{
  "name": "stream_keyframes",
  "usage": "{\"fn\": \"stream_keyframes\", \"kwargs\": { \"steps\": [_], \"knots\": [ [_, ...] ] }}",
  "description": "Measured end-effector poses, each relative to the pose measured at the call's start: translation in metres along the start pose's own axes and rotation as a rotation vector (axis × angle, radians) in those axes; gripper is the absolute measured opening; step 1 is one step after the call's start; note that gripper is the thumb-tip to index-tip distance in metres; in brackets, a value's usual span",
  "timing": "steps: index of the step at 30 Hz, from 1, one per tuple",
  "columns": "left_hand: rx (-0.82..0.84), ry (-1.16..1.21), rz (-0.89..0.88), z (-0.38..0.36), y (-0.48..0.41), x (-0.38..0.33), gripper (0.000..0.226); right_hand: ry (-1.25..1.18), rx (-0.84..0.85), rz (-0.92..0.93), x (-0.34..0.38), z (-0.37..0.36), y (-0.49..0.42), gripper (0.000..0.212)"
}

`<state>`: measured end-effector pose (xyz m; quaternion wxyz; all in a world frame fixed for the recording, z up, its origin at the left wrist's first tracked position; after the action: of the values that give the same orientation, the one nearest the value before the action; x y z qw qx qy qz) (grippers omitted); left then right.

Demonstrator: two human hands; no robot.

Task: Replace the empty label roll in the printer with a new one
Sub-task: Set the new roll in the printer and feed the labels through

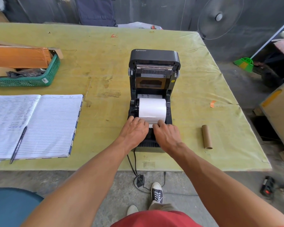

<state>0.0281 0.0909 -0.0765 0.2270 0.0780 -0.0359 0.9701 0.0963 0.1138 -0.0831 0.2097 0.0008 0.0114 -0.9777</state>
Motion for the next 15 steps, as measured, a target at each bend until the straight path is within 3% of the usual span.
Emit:
{"fn": "stream_keyframes", "kwargs": {
  "steps": [8, 15],
  "knots": [
    [-0.036, -0.025, -0.029, 0.006, 0.008, -0.006, 0.018, -0.079, -0.081, 0.016, 0.004, 0.007, 0.017, 0.013],
    [-0.056, -0.014, -0.063, 0.006, 0.02, -0.015, 0.02, -0.051, -0.021, 0.058, 0.004, 0.005, 0.021, 0.01]
  ]
}}
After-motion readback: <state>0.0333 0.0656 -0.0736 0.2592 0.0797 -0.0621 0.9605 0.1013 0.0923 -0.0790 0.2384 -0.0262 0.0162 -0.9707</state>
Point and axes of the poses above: each hand's wrist, its own y-axis away from the middle knuckle, its own z-axis out of the back of the hand, x = y × z, the point moved 9 cm from there along -y, towards the middle knuckle, and after that the axes turned 13 degrees about -z, right-handed, at the moved point
